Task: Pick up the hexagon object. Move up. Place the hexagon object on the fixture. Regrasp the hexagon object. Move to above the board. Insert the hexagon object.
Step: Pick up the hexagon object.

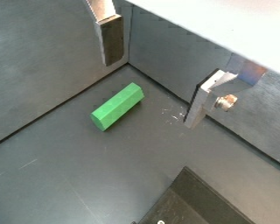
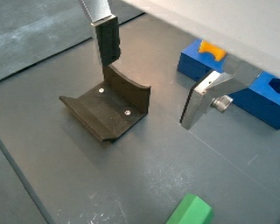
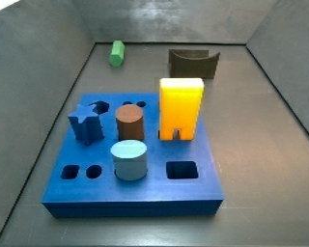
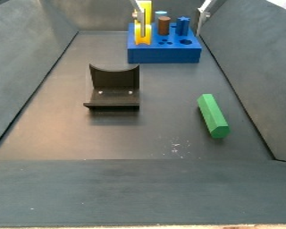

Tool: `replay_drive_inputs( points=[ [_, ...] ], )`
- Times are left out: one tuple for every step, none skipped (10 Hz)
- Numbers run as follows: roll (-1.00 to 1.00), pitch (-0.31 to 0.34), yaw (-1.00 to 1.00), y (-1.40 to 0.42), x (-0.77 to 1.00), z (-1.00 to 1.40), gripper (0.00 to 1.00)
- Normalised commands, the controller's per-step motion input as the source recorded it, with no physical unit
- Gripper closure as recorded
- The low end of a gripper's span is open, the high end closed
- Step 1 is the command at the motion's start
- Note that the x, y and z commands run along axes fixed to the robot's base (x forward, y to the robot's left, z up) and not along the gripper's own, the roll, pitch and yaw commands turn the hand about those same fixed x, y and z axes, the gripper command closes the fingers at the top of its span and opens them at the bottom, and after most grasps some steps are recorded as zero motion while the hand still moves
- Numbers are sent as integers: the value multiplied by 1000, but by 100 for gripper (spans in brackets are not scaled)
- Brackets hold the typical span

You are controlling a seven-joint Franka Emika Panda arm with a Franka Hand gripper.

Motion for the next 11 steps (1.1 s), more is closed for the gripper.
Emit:
replay_drive_inputs(
  points=[
    [0,-106,0,20,-263,-120,0],
    [21,-90,0,286,-466,-609,0],
    [0,-91,29,369,-457,-934,0],
    [-21,-47,46,386,-420,-1000,0],
    [-20,-47,40,300,-489,-1000,0],
    [-14,-49,57,271,-460,-1000,0],
    [0,-33,103,191,-286,-1000,0],
    [0,-27,103,143,-206,-1000,0],
    [0,-49,109,146,-123,-1000,0],
    [0,-60,111,137,-77,-1000,0],
    [0,-66,91,106,-51,-1000,0]
  ],
)
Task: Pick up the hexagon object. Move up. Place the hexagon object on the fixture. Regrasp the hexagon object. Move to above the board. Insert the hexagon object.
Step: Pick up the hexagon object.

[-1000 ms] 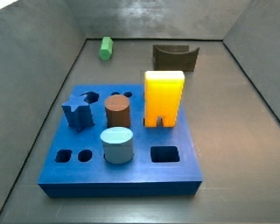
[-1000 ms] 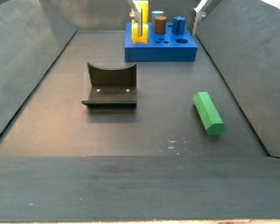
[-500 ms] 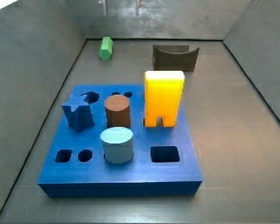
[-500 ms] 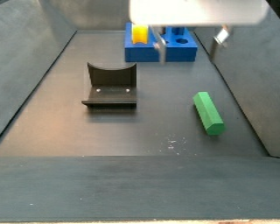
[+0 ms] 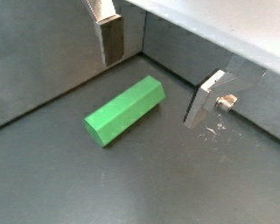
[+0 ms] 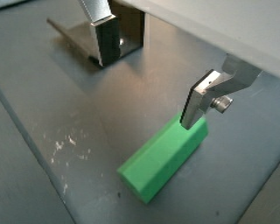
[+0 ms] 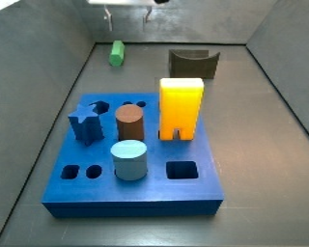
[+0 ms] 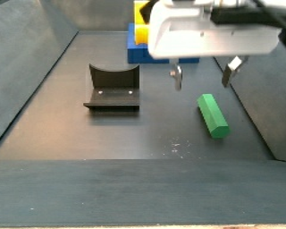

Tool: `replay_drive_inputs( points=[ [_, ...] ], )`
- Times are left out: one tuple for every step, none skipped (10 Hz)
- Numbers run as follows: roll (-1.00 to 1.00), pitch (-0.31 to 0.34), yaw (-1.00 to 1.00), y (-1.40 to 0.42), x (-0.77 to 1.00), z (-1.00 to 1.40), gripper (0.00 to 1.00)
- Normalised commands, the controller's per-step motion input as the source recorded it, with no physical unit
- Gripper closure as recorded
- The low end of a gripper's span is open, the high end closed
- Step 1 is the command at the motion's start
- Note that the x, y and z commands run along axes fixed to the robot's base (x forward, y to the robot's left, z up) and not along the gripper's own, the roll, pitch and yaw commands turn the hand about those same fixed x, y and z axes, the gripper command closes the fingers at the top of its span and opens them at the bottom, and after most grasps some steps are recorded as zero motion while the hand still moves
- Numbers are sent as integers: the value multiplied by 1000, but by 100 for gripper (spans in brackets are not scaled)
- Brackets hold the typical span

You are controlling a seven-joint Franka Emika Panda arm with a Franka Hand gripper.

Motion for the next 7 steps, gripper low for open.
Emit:
replay_drive_inputs(
  points=[
    [0,-69,80,86,-49,-1000,0],
    [0,-83,66,51,-14,-1000,0],
    [-36,-99,49,37,0,-1000,0],
    [-134,-97,37,126,0,-869,0],
    [-166,-94,0,86,0,-811,0],
    [-216,-123,0,114,0,-706,0],
    [-251,-144,-20,137,-37,-637,0]
  ],
)
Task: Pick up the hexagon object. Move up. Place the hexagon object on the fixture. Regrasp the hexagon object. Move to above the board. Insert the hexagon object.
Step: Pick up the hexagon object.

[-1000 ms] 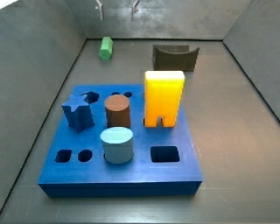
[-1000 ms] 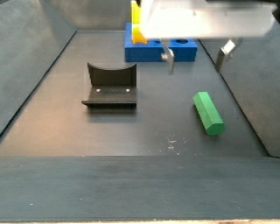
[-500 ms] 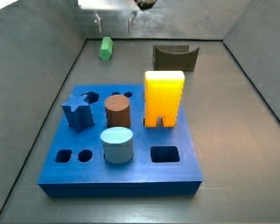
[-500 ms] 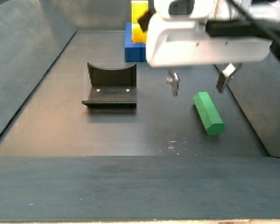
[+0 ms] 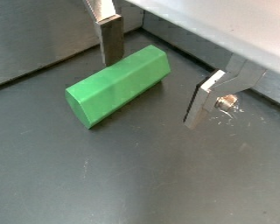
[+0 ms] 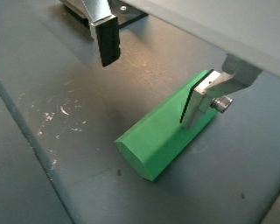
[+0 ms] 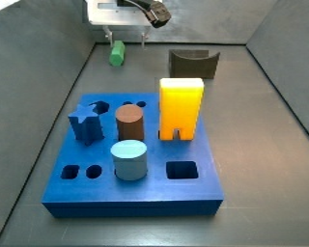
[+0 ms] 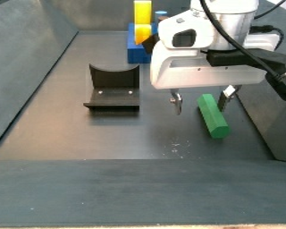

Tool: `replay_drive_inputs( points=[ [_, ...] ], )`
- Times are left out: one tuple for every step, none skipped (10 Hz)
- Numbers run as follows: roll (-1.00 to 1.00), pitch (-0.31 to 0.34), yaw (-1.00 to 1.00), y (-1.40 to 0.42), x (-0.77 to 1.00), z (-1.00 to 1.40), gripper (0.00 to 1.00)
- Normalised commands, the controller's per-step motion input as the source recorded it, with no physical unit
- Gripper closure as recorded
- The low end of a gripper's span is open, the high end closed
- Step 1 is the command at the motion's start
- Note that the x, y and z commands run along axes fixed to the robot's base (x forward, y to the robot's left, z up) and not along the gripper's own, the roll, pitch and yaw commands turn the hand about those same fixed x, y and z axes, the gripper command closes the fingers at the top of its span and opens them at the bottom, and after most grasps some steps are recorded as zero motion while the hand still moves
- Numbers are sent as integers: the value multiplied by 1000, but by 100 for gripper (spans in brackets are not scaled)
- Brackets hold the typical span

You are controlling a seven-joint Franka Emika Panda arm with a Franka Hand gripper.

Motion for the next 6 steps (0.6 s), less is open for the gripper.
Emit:
replay_drive_inputs(
  points=[
    [-266,-139,-11,143,-57,-617,0],
    [-273,-139,-23,137,-80,-597,0],
    [-333,-131,-109,246,-429,-517,0],
    [-330,-43,-60,240,-680,-329,0],
    [-306,-1,-14,214,-440,-406,0],
    [-277,0,0,209,-154,-446,0]
  ],
)
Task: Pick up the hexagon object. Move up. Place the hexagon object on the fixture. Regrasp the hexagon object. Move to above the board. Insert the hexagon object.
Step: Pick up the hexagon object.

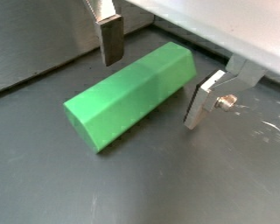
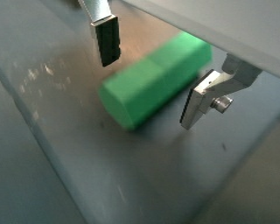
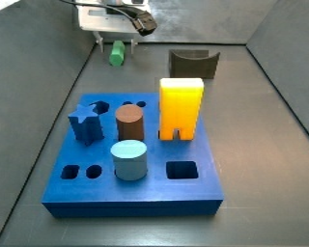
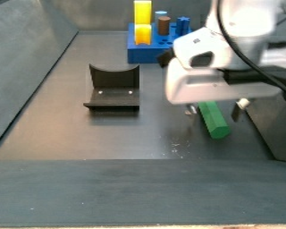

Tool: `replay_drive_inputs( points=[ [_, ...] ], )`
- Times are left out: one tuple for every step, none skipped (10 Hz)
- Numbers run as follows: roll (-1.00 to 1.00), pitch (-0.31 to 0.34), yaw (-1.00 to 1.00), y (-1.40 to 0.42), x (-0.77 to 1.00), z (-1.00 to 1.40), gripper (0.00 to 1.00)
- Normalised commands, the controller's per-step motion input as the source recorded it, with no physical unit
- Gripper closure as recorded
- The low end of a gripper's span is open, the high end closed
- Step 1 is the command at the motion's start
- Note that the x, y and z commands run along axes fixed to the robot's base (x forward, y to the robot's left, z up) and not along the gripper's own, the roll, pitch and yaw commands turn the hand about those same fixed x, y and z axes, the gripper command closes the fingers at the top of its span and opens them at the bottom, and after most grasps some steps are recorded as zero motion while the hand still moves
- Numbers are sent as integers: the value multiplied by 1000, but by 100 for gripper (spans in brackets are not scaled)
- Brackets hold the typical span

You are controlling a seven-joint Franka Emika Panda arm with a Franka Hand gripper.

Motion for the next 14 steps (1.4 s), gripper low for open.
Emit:
replay_drive_inputs(
  points=[
    [-219,0,0,177,0,-380,0],
    [-137,44,0,154,0,-126,0],
    [0,0,0,0,0,0,0],
    [0,0,0,0,0,0,100],
    [0,0,0,0,0,0,100],
    [0,0,0,0,0,0,100],
    [0,0,0,0,0,0,100],
    [0,0,0,0,0,0,100],
    [0,0,0,0,0,0,100],
    [0,0,0,0,0,0,100],
    [0,0,0,0,0,0,100],
    [0,0,0,0,0,0,100],
    [0,0,0,0,0,0,100],
    [0,0,0,0,0,0,100]
  ],
)
